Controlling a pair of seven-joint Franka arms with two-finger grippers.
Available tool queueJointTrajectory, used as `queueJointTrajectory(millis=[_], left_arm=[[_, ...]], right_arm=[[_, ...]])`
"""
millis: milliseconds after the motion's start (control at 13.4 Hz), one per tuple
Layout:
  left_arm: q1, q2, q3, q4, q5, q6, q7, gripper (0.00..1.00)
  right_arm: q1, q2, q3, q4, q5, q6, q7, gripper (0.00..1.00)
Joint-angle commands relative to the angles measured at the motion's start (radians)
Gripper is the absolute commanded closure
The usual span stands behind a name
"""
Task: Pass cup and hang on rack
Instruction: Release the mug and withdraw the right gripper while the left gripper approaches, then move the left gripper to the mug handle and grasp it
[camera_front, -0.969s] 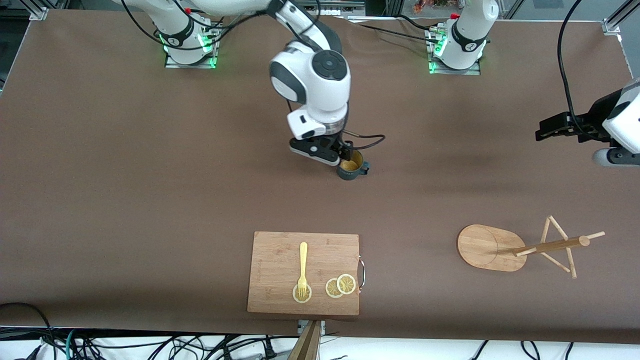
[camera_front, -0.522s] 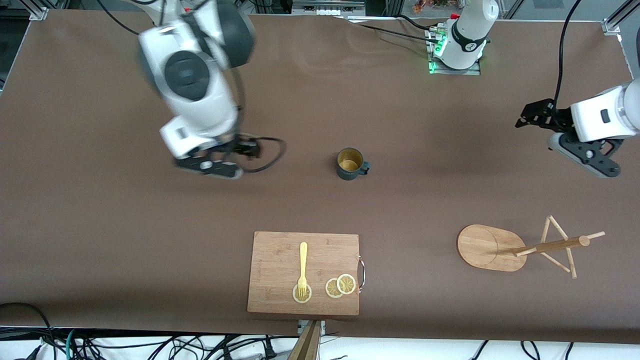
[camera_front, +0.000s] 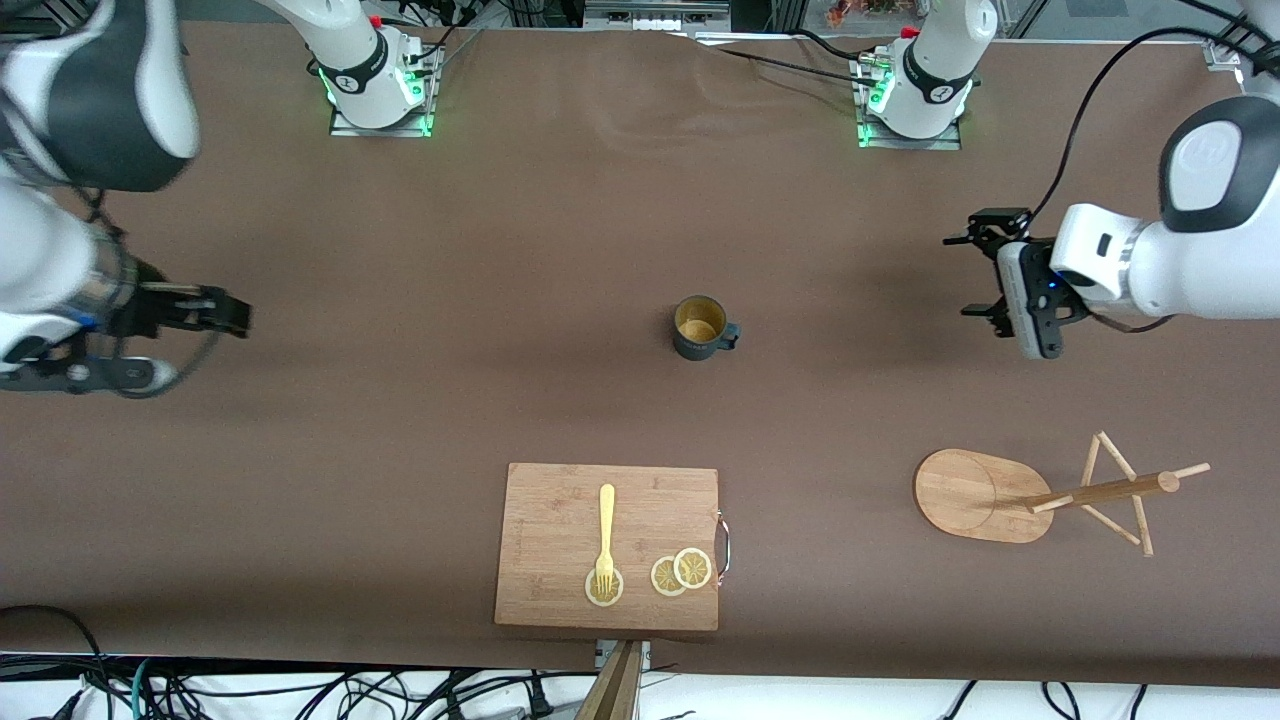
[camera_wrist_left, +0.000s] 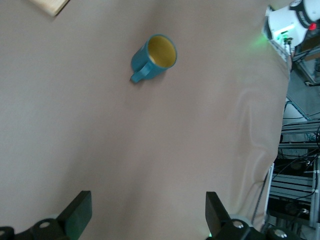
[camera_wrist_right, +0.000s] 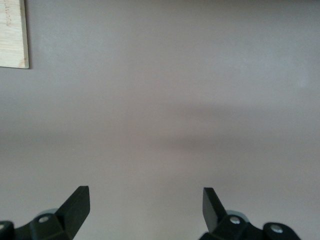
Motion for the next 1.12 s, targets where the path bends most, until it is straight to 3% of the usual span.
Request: queueJointTrajectory(millis=[0, 75, 224, 373, 746, 1044], left_arm=[[0.023, -0.029, 0.003, -0.177, -0.144, 0.142, 0.243, 0.0], [0.026, -0.029, 0.005, -0.22, -0.193, 0.179, 0.306, 0.0], [0.023, -0.038, 0.003, -0.274, -0.22, 0.234, 0.357, 0.0], [0.014, -0.044, 0.0, -0.332, -0.288, 0.303, 0.418, 0.0], [-0.023, -0.017, -0.008, -0.516, -0.622, 0.493, 0.758, 0.0], [-0.086, 0.092, -0.009, -0.524, -0.865, 0.554, 1.035, 0.0]], right_arm=[[-0.195, -0.102, 0.151, -0.109, 0.018, 0.003, -0.151, 0.0], [-0.265, -0.128, 0.22, -0.142, 0.008, -0.002, -0.162, 0.0], [-0.352, -0.176, 0.285, -0.22, -0.004, 0.001, -0.168, 0.0], [-0.389, -0.205, 0.357, -0.242, -0.099, 0.001, -0.16, 0.0], [-0.391, -0.247, 0.344, -0.269, -0.091, 0.024, -0.139, 0.0], [-0.388, -0.279, 0.319, -0.304, -0.036, 0.055, -0.127, 0.0]])
